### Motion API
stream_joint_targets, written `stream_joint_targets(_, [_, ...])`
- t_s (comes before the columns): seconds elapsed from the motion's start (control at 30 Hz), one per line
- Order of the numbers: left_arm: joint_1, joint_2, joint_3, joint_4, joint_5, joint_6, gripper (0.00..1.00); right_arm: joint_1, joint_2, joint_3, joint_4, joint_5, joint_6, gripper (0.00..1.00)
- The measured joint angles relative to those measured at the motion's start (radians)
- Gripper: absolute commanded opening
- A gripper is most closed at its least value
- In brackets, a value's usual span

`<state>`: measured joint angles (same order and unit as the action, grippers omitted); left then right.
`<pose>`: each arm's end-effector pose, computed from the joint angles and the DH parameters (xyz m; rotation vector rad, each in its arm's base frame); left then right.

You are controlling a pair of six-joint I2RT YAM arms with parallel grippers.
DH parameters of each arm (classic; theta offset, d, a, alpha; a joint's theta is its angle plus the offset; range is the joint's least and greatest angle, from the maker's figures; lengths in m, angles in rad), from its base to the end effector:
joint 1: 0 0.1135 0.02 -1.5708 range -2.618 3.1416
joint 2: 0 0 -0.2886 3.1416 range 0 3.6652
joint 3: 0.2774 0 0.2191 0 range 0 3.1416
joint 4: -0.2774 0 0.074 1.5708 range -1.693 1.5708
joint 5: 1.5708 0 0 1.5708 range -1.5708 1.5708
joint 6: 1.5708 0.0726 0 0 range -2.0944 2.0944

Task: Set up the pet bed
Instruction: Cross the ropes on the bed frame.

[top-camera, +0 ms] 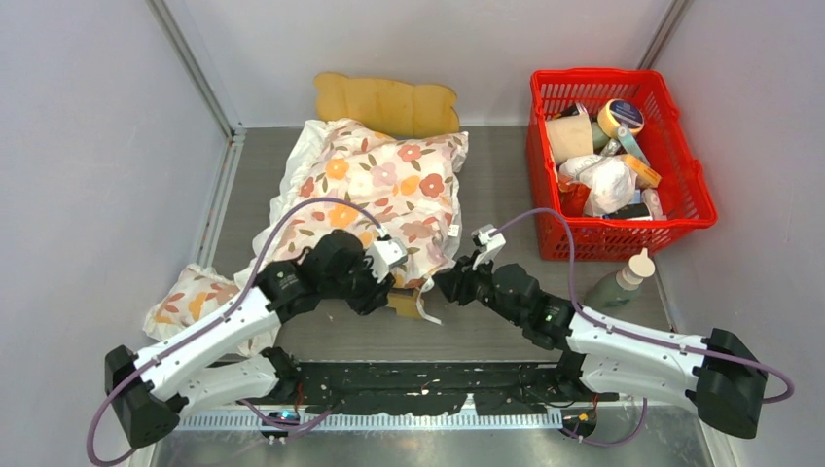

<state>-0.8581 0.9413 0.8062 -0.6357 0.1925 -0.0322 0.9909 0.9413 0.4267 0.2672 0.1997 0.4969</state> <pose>0.1014 -0.1386 0.2767 1.0615 2.1765 -0.6513 0.1237 0.1626 0.2598 -0.3201 1.8745 0.8601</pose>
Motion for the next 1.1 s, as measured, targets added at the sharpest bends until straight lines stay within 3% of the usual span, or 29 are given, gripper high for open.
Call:
stream_joint_targets(0.17, [0.000,0.207,0.196,-0.056,-0.043,0.282,0.37,0.000,-0.070,-0.021,-0.023,0.003,0.010,0.51])
stream_joint_targets(0.33, [0.000,0.402,0.259,-0.095,0.011,0.433,0.37,0.000,-0.098,-0.031,-0.054,0.009,0.016,0.58])
stream_joint_targets(0.6, [0.003,0.418,0.258,-0.077,0.092,0.518,0.37,0.000,-0.212,-0.071,-0.117,0.042,0.031,0.60])
stream_joint_targets(0.83, [0.001,0.393,0.286,-0.181,0.169,0.563,0.39,0.000,-0.289,-0.074,-0.153,0.073,0.030,0.73])
stream_joint_targets(1.1, [0.001,0.367,0.251,-0.183,0.240,0.568,0.38,0.000,-0.303,-0.083,-0.171,0.084,0.033,0.73])
